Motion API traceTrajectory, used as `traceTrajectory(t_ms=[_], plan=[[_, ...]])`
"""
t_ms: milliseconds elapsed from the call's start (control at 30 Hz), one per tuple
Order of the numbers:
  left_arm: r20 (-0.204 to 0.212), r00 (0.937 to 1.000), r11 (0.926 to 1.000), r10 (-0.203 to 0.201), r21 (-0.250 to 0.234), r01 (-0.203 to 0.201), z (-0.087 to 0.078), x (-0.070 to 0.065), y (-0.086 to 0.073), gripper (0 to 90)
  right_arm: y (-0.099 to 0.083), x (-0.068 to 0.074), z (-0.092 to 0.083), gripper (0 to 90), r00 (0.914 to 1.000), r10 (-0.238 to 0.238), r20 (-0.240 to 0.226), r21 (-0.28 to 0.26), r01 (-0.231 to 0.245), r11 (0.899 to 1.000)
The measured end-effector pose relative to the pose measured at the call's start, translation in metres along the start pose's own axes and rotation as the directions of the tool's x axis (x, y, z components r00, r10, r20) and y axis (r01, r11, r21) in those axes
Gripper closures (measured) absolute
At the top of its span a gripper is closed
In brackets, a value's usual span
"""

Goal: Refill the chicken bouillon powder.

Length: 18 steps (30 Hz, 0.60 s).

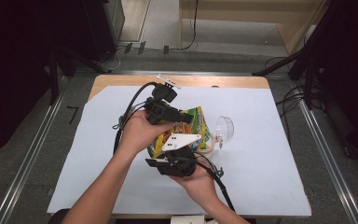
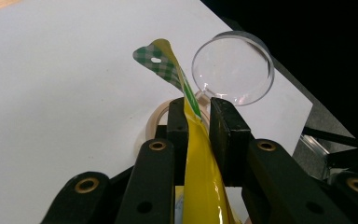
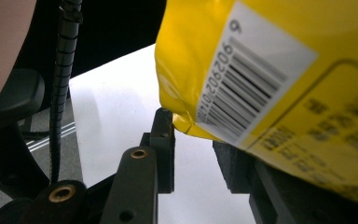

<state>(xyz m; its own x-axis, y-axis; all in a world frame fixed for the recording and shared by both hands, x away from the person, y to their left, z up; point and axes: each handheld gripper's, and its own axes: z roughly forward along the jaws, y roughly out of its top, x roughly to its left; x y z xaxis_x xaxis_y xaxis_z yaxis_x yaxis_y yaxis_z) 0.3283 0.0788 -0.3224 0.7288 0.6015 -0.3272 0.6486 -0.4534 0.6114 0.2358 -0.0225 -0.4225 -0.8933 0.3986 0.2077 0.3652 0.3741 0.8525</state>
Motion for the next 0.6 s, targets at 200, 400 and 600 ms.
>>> traceTrajectory(t_ms=[200,400,600], plan=[[-0.009,1.0000,1.0000,0.003,-0.004,-0.003,0.0006,-0.0005,-0.0004,78.9,-0.0002,-0.0004,0.0000,71.6,1.0000,-0.006,0.003,0.001,0.006,1.000],[-0.014,0.9999,1.0000,0.003,0.002,-0.002,0.0008,-0.0004,-0.0005,78.9,-0.0007,-0.0005,0.0004,71.7,0.9999,-0.012,0.003,0.000,0.012,1.000],[-0.009,1.0000,1.0000,0.000,0.008,0.000,0.0007,0.0000,-0.0001,79.1,-0.0008,-0.0004,0.0004,71.7,0.9999,-0.012,0.004,-0.001,0.012,1.000]])
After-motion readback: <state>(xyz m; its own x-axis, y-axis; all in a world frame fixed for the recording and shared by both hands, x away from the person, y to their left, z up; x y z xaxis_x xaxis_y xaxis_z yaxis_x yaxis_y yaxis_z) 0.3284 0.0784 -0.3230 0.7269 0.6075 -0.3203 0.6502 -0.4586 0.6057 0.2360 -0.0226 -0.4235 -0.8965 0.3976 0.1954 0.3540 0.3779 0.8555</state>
